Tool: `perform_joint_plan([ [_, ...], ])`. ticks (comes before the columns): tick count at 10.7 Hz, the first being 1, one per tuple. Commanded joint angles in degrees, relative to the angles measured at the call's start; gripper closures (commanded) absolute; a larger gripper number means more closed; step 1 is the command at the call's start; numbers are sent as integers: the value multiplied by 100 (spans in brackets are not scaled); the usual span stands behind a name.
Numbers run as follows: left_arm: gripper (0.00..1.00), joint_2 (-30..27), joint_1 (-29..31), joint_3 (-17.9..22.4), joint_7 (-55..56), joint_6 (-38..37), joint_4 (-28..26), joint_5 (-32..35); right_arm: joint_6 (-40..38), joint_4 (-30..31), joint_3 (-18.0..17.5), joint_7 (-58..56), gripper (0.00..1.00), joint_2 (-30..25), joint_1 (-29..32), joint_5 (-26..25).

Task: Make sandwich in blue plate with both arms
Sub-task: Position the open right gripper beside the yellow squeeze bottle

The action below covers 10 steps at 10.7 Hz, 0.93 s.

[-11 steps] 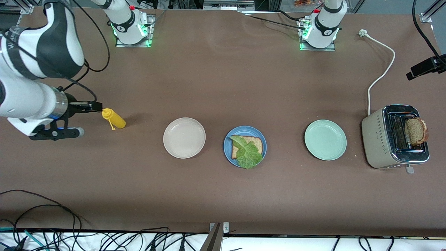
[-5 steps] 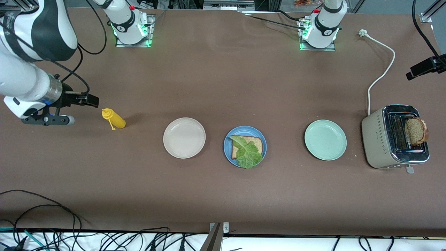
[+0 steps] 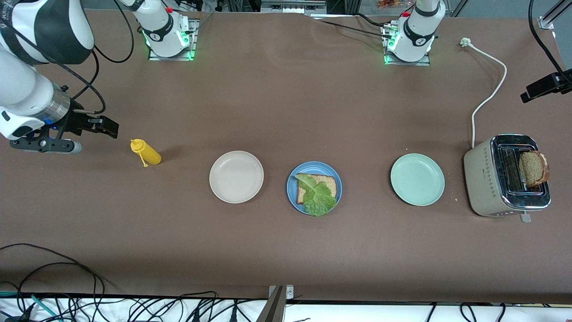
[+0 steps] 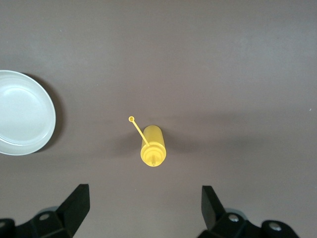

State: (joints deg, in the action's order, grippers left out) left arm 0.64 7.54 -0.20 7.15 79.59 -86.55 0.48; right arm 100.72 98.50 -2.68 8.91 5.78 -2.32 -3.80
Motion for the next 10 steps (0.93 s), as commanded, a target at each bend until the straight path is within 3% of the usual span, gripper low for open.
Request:
perform_joint_plan([
  [1,0,-20,28,-33,-135,-119,86,67,88,3,-13,49,0,-112,47,178],
  [6,0,-11,28,-33,-135,-119,86,67,194,-16,-4,-29,0,212,56,116],
  [10,0,-11,28,-33,-135,-119,86,67,-165,-24,-66,-4,0,169,21,134],
])
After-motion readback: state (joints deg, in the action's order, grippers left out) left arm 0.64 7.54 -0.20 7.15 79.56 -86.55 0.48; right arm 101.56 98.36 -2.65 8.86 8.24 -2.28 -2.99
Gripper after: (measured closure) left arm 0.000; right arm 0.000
